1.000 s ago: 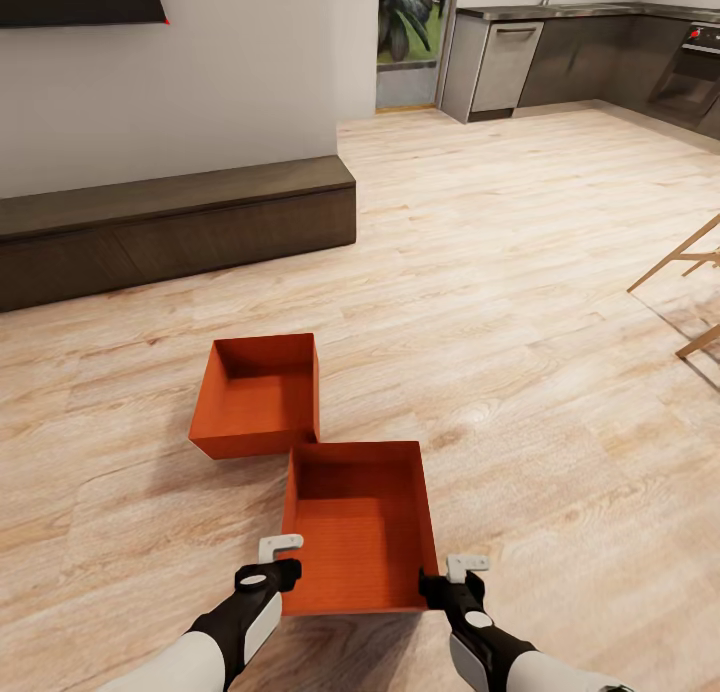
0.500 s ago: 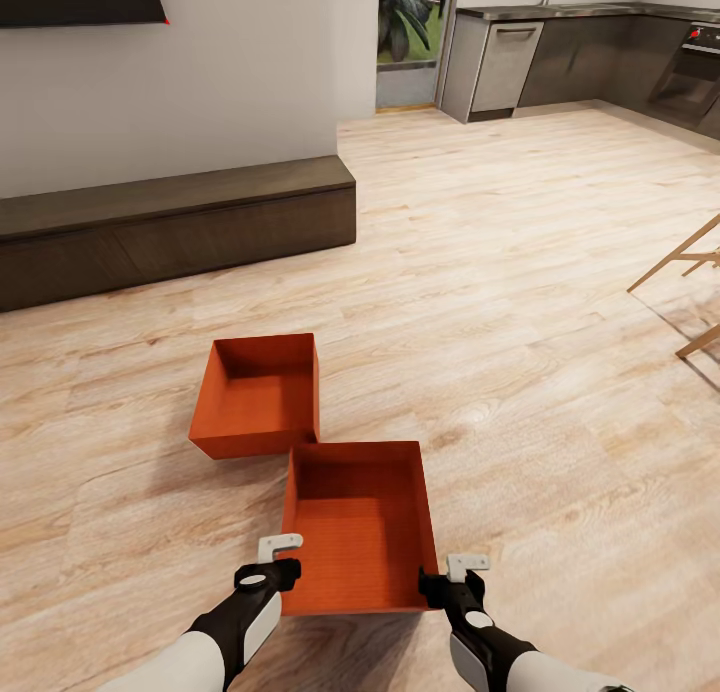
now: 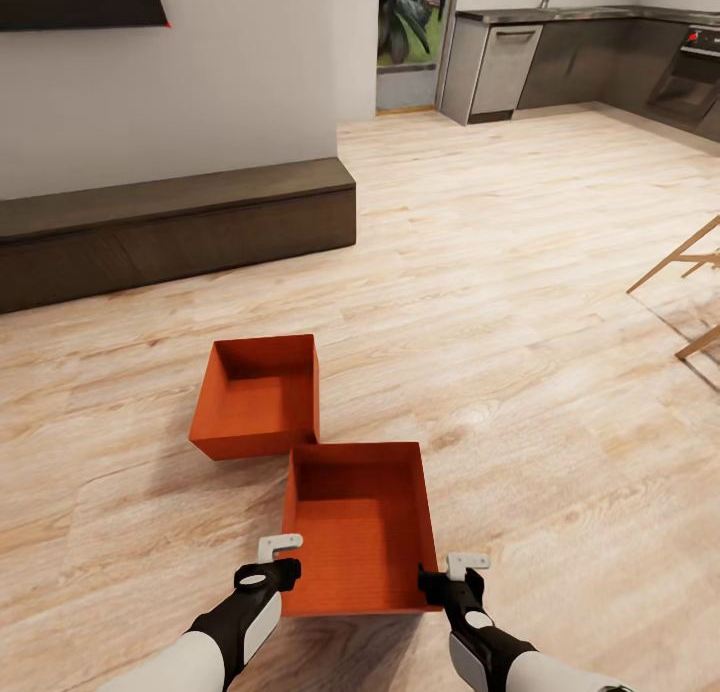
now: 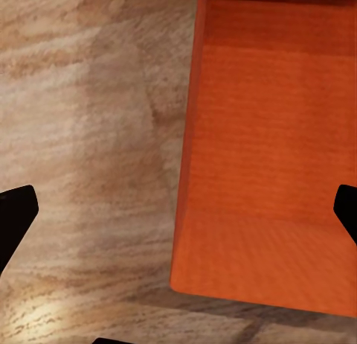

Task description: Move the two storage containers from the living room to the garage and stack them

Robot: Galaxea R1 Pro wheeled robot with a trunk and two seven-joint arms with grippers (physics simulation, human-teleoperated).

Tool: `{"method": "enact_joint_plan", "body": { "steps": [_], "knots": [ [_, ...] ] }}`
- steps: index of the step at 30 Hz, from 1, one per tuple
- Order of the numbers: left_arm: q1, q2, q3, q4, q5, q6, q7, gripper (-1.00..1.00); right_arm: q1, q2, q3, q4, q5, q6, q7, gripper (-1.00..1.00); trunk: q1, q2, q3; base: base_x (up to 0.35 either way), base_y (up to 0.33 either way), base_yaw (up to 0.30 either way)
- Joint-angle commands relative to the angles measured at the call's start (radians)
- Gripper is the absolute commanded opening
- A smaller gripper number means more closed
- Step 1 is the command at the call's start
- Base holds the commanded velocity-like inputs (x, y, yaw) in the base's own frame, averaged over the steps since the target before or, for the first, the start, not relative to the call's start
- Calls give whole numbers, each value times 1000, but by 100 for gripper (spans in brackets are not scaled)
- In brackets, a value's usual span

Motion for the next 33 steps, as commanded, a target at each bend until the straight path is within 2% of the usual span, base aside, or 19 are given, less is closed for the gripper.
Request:
{"method": "enact_joint_plan", "body": {
  "steps": [1, 23, 33],
  "knots": [
    [0, 0, -9, -2, 10, 5, 6, 100, -1, 0, 9, 1, -8, -3, -4, 100, 0, 0, 0, 0, 0, 0],
    [0, 0, -15, 4, 4, 3, 6, 100, 0, -5, 9, 1, 0, -5, -2, 100, 0, 0, 0, 0, 0, 0],
    [0, 0, -15, 3, 5, 3, 6, 100, -1, -5, 9, 1, 0, -5, -2, 100, 38, -70, -31, 0, 0, 0]
  ]
}}
